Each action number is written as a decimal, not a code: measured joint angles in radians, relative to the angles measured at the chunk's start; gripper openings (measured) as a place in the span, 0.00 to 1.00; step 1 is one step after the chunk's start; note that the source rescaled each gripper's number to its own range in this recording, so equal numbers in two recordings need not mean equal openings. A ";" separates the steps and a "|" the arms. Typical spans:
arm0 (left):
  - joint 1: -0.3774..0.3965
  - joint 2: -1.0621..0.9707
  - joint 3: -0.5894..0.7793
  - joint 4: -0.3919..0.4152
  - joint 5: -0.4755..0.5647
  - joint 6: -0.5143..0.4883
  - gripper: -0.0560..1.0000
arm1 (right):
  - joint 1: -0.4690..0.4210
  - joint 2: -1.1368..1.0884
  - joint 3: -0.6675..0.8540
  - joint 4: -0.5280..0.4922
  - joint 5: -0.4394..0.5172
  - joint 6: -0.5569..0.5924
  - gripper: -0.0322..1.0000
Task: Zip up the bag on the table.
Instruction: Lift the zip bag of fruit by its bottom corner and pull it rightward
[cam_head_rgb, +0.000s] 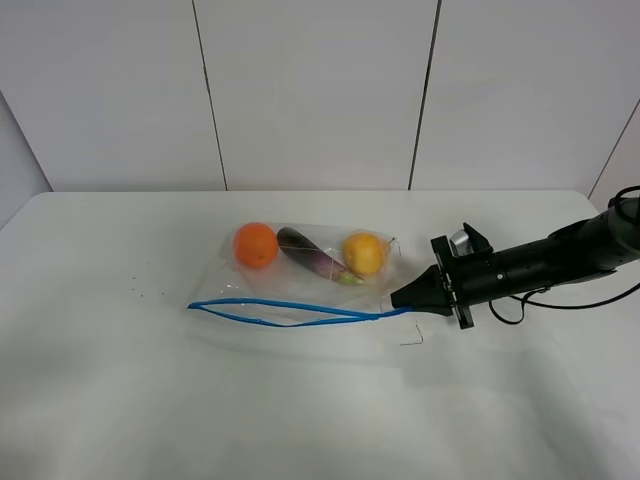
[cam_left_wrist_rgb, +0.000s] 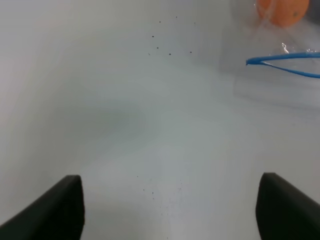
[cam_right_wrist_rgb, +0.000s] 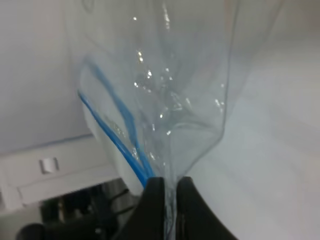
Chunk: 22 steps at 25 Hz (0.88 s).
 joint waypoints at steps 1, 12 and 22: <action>0.000 0.000 0.000 0.000 0.000 0.000 1.00 | 0.000 0.000 0.000 0.004 0.001 0.031 0.03; 0.000 0.000 0.000 0.000 0.000 0.000 1.00 | 0.000 0.000 0.000 0.067 0.003 0.279 0.03; 0.000 0.000 0.000 0.000 0.000 0.000 1.00 | 0.000 0.000 0.000 0.093 0.003 0.286 0.03</action>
